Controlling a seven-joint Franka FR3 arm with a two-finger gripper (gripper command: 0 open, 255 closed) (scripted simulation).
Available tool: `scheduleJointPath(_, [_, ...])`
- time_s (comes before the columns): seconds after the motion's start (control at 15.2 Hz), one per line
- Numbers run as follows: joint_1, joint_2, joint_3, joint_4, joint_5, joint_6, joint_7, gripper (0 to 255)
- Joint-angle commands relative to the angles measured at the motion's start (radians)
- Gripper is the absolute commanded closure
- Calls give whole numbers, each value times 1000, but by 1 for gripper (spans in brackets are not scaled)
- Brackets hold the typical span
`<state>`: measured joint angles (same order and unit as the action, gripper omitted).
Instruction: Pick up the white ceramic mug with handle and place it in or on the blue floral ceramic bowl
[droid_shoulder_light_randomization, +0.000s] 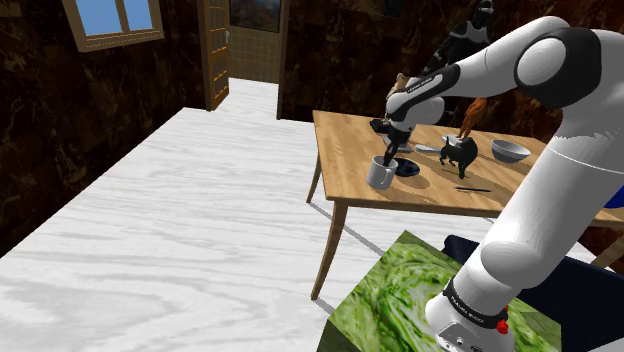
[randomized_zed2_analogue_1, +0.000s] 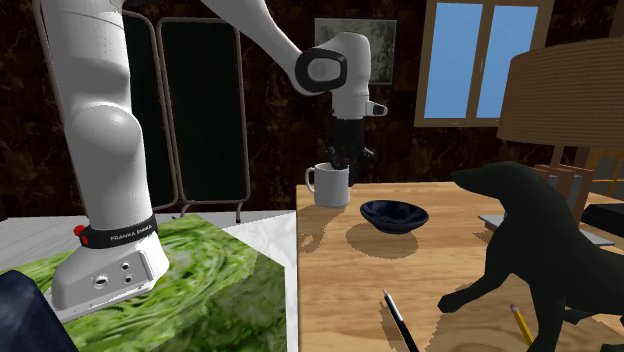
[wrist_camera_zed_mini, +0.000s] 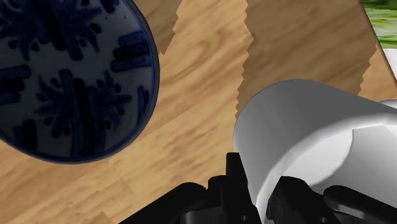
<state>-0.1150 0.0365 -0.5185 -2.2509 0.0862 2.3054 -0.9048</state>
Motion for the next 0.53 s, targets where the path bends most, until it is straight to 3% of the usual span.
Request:
scheduleJointPath(0.0, [1, -16, 0, 11, -12, -24, 11, 255])
scheduleJointPath(0.46, [3, -71, 2, 55, -51, -115, 41, 255])
